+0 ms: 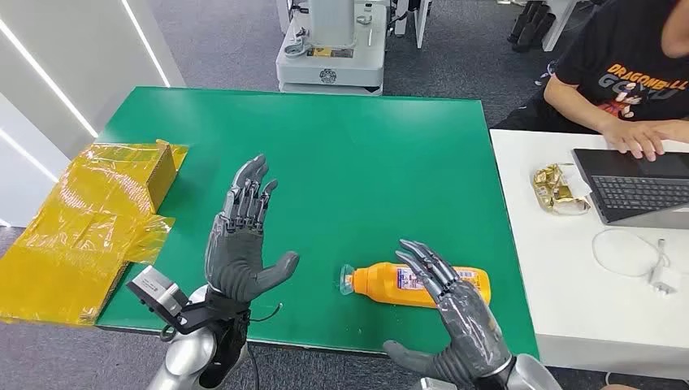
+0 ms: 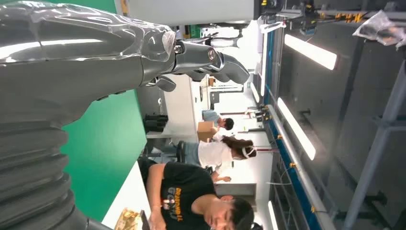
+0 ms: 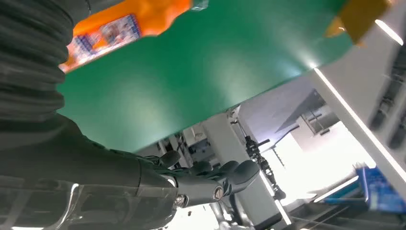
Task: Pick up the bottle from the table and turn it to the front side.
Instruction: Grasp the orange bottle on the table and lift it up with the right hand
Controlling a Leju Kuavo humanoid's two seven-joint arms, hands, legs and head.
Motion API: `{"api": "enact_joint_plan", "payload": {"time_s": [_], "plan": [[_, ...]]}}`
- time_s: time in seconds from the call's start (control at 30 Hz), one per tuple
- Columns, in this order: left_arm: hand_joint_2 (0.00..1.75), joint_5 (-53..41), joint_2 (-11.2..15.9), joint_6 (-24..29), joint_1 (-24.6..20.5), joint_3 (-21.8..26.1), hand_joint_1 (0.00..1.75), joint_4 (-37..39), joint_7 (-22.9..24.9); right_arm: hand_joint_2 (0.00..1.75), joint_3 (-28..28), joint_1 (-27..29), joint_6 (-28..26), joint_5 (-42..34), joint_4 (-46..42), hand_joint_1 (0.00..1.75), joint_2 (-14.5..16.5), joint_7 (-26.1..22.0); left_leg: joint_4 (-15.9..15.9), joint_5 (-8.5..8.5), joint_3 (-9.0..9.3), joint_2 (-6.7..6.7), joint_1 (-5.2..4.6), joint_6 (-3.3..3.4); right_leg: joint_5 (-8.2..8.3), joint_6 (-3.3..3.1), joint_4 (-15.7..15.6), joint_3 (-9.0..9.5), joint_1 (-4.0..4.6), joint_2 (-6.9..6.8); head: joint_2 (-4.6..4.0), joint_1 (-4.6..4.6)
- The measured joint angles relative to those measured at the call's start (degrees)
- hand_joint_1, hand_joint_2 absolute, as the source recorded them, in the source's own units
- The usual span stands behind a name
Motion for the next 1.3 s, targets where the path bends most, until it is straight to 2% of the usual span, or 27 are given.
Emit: {"api": "enact_joint_plan", "payload": {"time_s": [0.1,0.23,0.3,0.5,0.73,0.9,1.07,1.3], "plan": [[1.75,0.02,0.13,-0.24,0.00,0.02,0.00,0.00,-0.07,1.75,0.19,-4.52,3.77,-0.25,2.76,0.00,-2.95,-0.78,0.01,0.05,-0.01,0.01,-0.01,0.07,0.06,0.01,0.00,0.00,-0.01,0.01,0.00,0.00],[1.75,0.40,0.29,-0.81,-0.21,0.09,0.00,0.00,-0.25,1.75,3.05,-16.22,12.89,-2.65,10.35,0.00,-8.29,-1.61,0.04,0.20,-0.02,0.03,-0.03,0.16,0.21,0.08,0.00,-0.02,-0.03,0.01,0.00,-0.02],[1.75,0.57,0.29,-1.07,-0.29,0.12,0.00,0.00,-0.27,1.75,5.24,-21.49,15.64,-3.60,14.17,0.00,-10.33,-1.93,0.05,0.29,-0.05,-0.06,-0.02,0.20,0.24,0.10,-0.01,-0.02,-0.03,-0.07,0.00,-0.01],[1.75,0.82,0.35,-1.26,-0.48,0.51,0.00,0.00,-0.41,1.75,12.24,-33.37,21.15,-6.56,23.32,0.00,-13.21,-1.98,0.05,0.33,-0.12,-0.11,-0.02,0.18,0.28,0.07,0.03,-0.05,-0.02,-0.11,0.00,-0.01],[1.75,1.43,0.68,-1.12,-1.13,1.31,0.00,0.00,-1.20,1.75,21.99,-45.25,23.33,-9.27,33.92,0.00,-12.82,-2.16,0.04,0.39,-0.19,-0.22,-0.02,0.15,0.29,0.05,0.05,-0.06,-0.01,-0.26,0.00,-0.01],[1.75,1.80,1.13,0.33,-1.25,1.54,0.00,-0.04,-2.04,1.75,29.08,-51.81,21.63,-11.45,42.39,0.00,-9.39,-3.30,0.04,0.40,-0.14,-0.19,-0.01,0.14,0.30,0.04,0.06,-0.07,-0.01,-0.20,0.00,-0.02],[1.75,1.84,1.80,1.41,-1.25,1.57,0.00,-0.07,-2.68,1.75,33.68,-53.28,17.50,-12.25,49.98,0.00,-5.55,-4.93,0.04,0.41,-0.15,-0.25,0.00,0.14,0.30,0.04,0.06,-0.06,0.01,-0.28,0.00,-0.02],[1.75,2.02,2.54,2.08,-1.26,1.57,0.00,-0.07,-3.16,1.75,36.55,-53.35,15.22,-12.03,56.23,0.00,-2.81,-5.33,0.04,0.40,-0.16,-0.24,-0.01,0.14,0.30,0.04,0.03,-0.06,0.00,-0.27,0.00,-0.01]]}}
